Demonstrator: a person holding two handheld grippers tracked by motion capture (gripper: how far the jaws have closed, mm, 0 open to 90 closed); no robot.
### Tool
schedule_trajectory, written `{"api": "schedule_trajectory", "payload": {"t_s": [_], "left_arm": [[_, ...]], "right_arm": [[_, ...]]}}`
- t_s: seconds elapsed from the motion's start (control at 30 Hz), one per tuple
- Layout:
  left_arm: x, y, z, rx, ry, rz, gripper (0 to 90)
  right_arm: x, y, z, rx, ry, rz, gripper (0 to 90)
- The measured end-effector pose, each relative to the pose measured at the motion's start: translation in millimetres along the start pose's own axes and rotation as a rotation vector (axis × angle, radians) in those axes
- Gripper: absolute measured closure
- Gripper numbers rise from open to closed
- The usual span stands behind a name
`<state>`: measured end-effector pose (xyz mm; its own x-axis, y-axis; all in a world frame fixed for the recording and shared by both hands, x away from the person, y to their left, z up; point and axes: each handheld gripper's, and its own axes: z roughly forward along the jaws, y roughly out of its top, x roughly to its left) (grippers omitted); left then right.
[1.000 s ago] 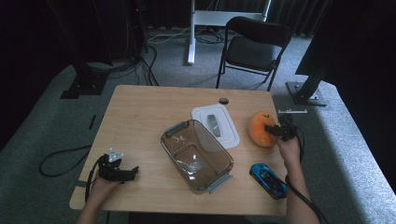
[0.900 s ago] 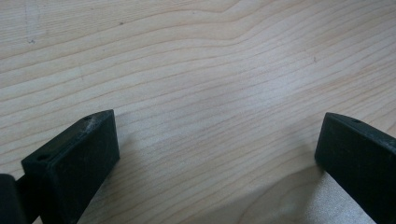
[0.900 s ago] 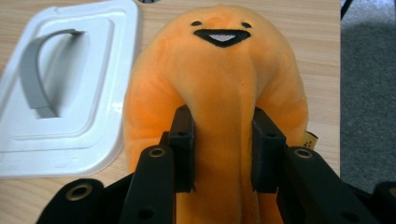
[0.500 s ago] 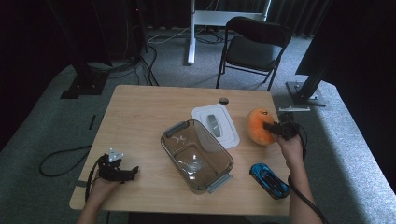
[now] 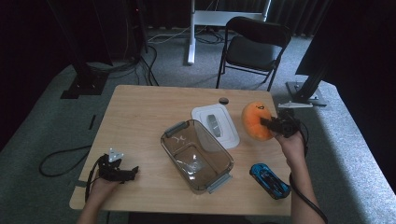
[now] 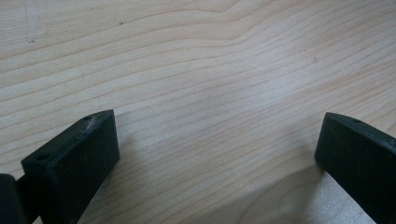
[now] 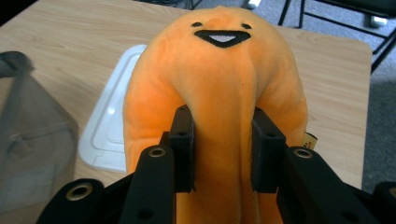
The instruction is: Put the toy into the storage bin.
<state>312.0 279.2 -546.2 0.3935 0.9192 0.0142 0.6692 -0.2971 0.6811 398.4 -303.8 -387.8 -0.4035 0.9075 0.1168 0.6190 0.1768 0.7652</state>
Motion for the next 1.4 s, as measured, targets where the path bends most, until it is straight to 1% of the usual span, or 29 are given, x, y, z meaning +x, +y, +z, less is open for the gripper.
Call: {"api": "schedule_trajectory", "payload": {"t_s": [0.07,0.3,0.33,0.37,0.4,0.47,0.5,0.53,0.57,0.73,0.9,1.1,1.27,1.33,1.37,1.4], "left_arm": [[-0.1,0.1,0.1,0.000,0.001,-0.001,0.1],[0.0,0.1,0.0,0.000,0.001,0.001,0.1],[0.0,0.1,0.0,0.000,0.001,0.001,0.1],[0.0,0.1,0.1,-0.001,0.001,0.000,0.1],[0.0,0.1,0.1,-0.001,0.001,0.000,0.1],[0.0,0.2,0.0,0.001,0.001,0.000,0.1],[0.0,0.2,0.0,0.001,0.001,0.000,0.1],[0.0,0.2,0.0,0.001,0.001,0.000,0.1],[0.0,0.1,0.1,-0.001,0.001,0.000,0.1],[0.0,0.2,0.0,0.000,0.000,0.000,0.1],[0.0,0.2,0.0,0.001,0.001,0.000,0.1],[0.0,0.2,0.0,0.001,0.001,0.000,0.1],[0.1,0.2,0.0,0.001,0.000,0.000,0.1],[0.0,0.2,0.0,0.001,0.001,0.000,0.1],[0.0,0.2,0.0,0.001,0.001,0.000,0.1],[-0.1,0.1,0.0,0.001,0.000,-0.002,0.1]], "right_arm": [[5.8,2.9,-3.4,-0.008,0.009,-0.018,67.2],[28.0,13.0,-17.0,-0.047,0.067,-0.069,67.1],[28.0,13.0,-17.0,-0.047,0.067,-0.069,67.1],[35.4,16.3,-21.6,-0.057,0.084,-0.087,67.1],[35.4,16.3,-21.6,-0.057,0.084,-0.087,67.1],[42.3,18.9,-24.9,-0.063,0.092,-0.107,67.1],[42.3,18.9,-24.9,-0.063,0.092,-0.107,67.1],[46.7,20.2,-26.7,-0.066,0.099,-0.120,67.1],[55.2,22.3,-30.4,-0.076,0.119,-0.141,67.0],[68.1,24.2,-35.1,-0.087,0.157,-0.166,67.0],[83.3,25.6,-41.0,-0.098,0.195,-0.207,67.0],[99.5,24.9,-44.0,-0.103,0.245,-0.243,66.9],[114.2,20.8,-41.2,-0.094,0.293,-0.273,66.8],[116.6,20.0,-40.8,-0.092,0.298,-0.279,66.8],[123.4,17.8,-40.3,-0.083,0.310,-0.296,66.8],[126.1,16.6,-40.1,-0.083,0.319,-0.301,66.8]]}}
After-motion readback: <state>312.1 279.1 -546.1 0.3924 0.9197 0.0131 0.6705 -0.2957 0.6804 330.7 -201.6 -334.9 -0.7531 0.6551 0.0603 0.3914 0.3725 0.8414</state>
